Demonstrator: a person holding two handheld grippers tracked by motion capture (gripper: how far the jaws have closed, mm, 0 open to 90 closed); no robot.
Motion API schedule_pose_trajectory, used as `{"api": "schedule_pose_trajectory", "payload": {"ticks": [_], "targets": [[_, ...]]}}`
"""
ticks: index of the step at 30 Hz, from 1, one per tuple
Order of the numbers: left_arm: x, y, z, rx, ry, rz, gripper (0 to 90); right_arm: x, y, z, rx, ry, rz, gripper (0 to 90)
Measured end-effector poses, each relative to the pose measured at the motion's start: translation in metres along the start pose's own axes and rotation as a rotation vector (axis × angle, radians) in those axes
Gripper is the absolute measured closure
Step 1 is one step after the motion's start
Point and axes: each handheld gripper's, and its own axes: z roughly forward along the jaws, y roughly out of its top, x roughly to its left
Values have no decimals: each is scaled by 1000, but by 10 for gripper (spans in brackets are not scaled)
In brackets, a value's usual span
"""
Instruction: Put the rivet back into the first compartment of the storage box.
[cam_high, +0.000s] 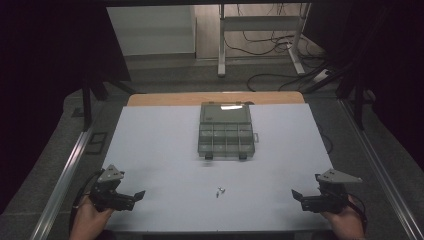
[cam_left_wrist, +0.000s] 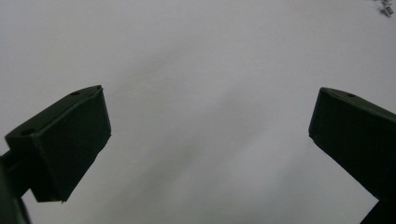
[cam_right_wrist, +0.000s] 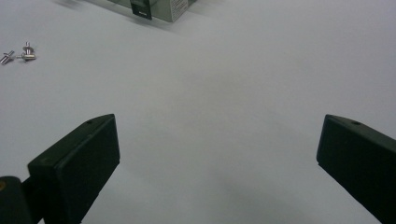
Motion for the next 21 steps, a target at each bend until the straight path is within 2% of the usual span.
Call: {"api": "schedule_pose_trajectory", "payload": {"ticks": [5, 11, 14, 16, 21], "targets": [[-5, 7, 3, 17, -18, 6, 0, 0, 0, 1, 1, 3, 2, 0], [-11, 16, 7, 42, -50, -12, 0, 0, 0, 1, 3, 5, 1, 0], [-17, 22, 10, 65, -40, 13, 0, 0, 0, 2, 6, 4, -2, 0], [-19, 24, 11, 66, -38, 16, 0, 0, 0, 2, 8, 4, -2, 0], [-26, 33, 15, 91, -44, 43, 0, 0, 0, 2, 8, 1, -2, 0]]}}
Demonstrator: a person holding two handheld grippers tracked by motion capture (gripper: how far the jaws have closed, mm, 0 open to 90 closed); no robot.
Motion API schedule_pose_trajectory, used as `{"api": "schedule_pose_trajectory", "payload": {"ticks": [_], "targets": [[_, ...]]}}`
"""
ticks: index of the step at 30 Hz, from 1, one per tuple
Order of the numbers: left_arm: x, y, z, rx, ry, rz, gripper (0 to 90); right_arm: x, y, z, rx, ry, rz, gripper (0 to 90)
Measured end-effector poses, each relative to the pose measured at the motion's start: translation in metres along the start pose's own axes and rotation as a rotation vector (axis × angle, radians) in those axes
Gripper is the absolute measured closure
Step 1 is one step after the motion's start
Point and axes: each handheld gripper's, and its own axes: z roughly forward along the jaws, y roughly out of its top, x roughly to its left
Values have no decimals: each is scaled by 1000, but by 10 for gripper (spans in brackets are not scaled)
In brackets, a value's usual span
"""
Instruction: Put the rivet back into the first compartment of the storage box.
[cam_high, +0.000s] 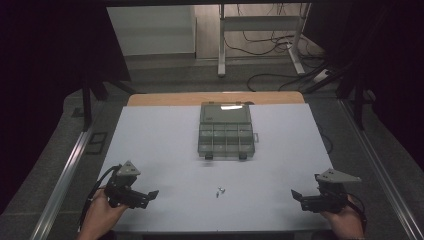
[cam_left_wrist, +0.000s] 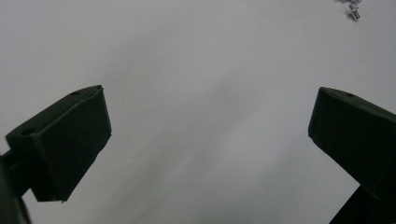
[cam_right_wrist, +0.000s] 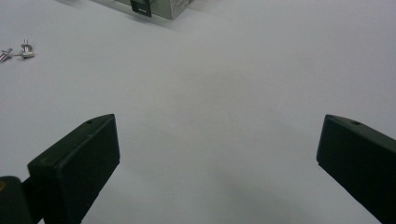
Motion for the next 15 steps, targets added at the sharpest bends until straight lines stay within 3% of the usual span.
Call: {"api": "schedule_pose_trajectory", "payload": {"ticks": [8, 10, 15], "targets": [[-8, 15, 11, 35, -35, 37, 0, 0, 0, 0, -5, -1, 4, 0], [-12, 20, 14, 51, -50, 63, 0, 0, 0, 0, 0, 0, 1, 0], [-17, 26, 19, 55, -69, 75, 0, 0, 0, 0, 1, 0, 4, 0]]}}
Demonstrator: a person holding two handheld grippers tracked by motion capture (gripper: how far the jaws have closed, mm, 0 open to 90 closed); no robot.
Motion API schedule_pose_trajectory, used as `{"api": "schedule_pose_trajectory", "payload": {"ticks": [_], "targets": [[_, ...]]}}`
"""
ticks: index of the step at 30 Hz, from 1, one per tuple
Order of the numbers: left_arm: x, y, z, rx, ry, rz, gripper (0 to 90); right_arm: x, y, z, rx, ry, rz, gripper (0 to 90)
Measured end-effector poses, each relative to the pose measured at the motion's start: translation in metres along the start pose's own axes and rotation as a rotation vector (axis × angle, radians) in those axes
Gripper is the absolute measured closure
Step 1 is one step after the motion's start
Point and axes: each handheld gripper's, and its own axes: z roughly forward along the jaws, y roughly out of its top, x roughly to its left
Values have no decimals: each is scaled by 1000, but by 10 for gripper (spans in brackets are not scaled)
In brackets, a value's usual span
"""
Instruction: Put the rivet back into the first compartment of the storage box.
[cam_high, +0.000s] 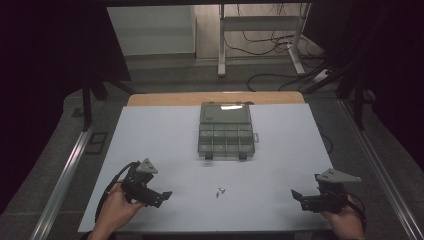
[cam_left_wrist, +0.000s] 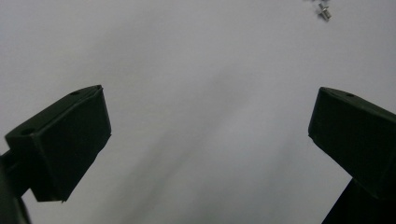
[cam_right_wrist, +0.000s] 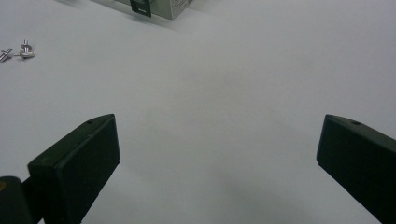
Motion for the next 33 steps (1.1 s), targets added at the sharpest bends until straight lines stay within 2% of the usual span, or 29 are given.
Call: {"api": "schedule_pose_trajectory", "payload": {"ticks": [8, 16, 22, 33], "targets": [[-8, 15, 11, 6, -21, 23, 0, 0, 0, 0, 2, -2, -1, 0], [-20, 34, 24, 38, -32, 84, 0, -1, -1, 1, 10, -7, -2, 0], [-27, 46, 33, 56, -53, 114, 0, 0, -1, 1, 6, 0, -3, 0], [-42, 66, 50, 91, -62, 163, 0, 0, -1, 1, 13, 1, -4, 0]]}}
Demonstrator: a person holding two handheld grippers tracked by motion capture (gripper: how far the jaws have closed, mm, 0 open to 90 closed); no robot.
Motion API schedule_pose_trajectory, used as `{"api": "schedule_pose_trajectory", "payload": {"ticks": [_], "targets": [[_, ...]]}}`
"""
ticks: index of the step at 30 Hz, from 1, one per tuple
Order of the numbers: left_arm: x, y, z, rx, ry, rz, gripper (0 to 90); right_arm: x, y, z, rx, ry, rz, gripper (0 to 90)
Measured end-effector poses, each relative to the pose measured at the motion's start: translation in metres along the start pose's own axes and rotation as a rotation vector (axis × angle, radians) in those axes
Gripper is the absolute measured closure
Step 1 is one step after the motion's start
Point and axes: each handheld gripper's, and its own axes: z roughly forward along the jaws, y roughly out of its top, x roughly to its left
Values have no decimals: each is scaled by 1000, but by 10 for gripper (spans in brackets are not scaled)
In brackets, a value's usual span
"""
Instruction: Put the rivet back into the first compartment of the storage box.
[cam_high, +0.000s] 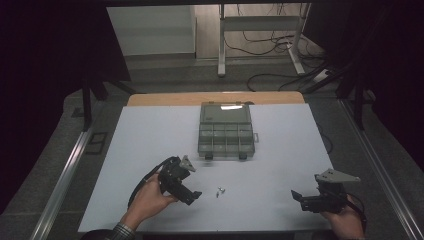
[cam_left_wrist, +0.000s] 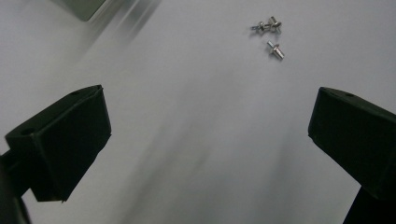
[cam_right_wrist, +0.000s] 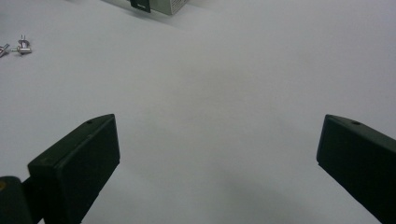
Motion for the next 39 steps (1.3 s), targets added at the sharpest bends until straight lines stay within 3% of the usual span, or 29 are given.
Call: {"api": "schedule_pose_trajectory", "payload": {"ticks": [10, 26, 29, 34, 39], "targets": [[-9, 21, 18, 48, -35, 48, 0, 0, 0, 1, 11, 0, -4, 0], [-19, 44, 31, 67, -64, 81, 0, 1, -1, 2, 24, 4, -13, 0], [-24, 51, 35, 77, -63, 105, 1, 1, -1, 2, 28, 4, -14, 0], [-23, 51, 43, 94, -61, 104, 39, 1, -1, 3, 36, 5, -16, 0], [-25, 47, 51, 108, -79, 111, 169, 2, -1, 4, 40, 8, -21, 0]]}}
